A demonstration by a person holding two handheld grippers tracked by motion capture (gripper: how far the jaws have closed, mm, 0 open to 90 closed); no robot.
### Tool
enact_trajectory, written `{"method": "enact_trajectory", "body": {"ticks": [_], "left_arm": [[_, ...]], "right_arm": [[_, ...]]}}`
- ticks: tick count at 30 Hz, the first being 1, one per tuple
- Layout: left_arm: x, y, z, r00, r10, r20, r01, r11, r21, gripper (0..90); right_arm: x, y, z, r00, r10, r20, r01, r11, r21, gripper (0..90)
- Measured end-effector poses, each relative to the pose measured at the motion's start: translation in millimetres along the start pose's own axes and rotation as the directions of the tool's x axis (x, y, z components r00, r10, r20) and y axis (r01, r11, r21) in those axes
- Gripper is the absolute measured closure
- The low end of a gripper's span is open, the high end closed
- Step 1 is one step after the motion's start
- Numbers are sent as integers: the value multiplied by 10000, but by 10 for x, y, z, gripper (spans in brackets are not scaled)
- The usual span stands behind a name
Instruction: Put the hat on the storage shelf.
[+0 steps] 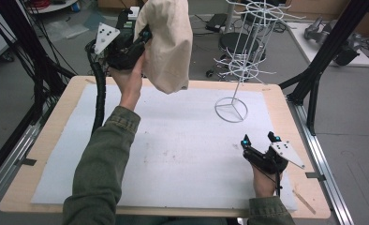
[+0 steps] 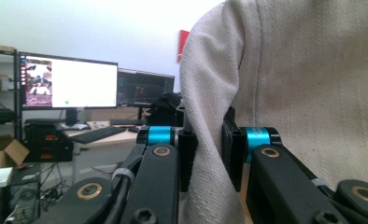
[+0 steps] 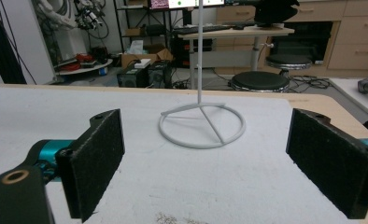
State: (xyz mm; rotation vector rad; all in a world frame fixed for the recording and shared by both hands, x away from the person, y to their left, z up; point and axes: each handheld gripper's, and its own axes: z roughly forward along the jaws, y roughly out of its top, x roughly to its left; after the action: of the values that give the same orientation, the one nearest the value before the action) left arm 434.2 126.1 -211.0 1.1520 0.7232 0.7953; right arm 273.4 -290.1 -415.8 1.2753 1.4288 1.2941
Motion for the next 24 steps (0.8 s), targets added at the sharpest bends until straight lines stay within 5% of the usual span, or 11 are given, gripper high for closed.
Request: {"method": "enact_trajectory", "body": {"ticks": [15,24], "left_arm": [[-412,182,615,9956,76,932,-59,9998,-185,805],[-660,195,991,9904,136,1374,-182,9993,325,805]], "right_arm": [[-8,-4,-5,10000,55,-57,-55,10000,68,106],[-13,-4,-2,10000,60,-68,-60,10000,44,106]]}}
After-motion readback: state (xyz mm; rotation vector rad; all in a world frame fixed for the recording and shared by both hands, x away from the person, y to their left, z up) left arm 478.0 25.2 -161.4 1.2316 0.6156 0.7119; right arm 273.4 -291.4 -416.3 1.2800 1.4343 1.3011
